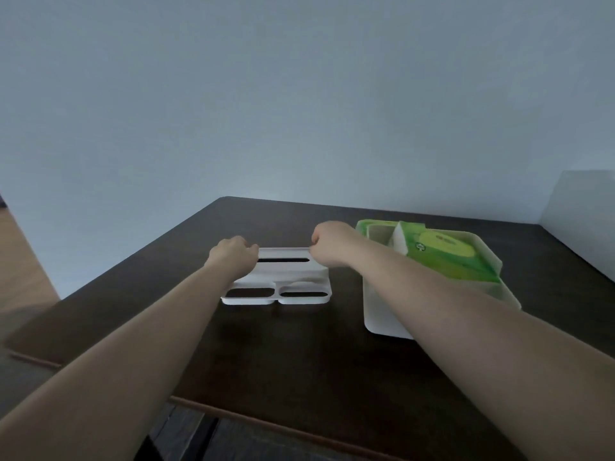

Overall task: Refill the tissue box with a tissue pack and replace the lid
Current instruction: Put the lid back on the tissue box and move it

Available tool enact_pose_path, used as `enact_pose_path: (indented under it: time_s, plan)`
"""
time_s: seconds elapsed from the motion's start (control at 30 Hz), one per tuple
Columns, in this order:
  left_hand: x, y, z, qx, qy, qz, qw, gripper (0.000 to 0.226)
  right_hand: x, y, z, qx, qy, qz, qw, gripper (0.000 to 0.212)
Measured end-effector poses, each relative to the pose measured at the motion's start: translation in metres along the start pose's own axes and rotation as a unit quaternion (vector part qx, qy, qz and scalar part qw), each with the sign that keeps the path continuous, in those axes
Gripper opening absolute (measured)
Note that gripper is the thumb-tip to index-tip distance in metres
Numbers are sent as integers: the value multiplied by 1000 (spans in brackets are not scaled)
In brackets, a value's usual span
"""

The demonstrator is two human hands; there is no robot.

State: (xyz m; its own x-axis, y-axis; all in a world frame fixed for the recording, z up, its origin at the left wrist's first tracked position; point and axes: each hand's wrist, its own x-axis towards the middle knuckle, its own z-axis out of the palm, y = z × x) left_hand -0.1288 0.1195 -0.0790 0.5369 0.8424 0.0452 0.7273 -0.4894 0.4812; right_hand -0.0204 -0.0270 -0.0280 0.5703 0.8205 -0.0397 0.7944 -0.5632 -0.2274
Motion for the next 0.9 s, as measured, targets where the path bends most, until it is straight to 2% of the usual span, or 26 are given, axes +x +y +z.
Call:
enact_pose_path:
  time_s: [0.13, 0.3, 0.47, 0.57, 0.67, 0.9]
  plan:
    - [7, -20, -7, -9, -10, -51, 999, 50, 1, -11, 10, -13, -82, 62, 995, 39]
    - [8, -32, -10, -40, -24, -68, 997, 42, 6, -11, 15, 57, -103, 115, 986, 41]
    - [6, -29, -11, -92, 27, -69, 993, 44, 10, -10, 15, 90, -75, 106, 987, 19]
    - [3, -21, -18, -91, 64, -50, 993, 41, 5, -7, 4, 110, -50, 97, 988, 21]
    - [-1, -8, -27, -108, 96, -29, 989, 38, -3, -2, -11, 116, -16, 93, 989, 14]
    - [-25, 34, -48, -178, 149, 13, 973, 16, -26, 20, -51, 197, 101, 107, 969, 10]
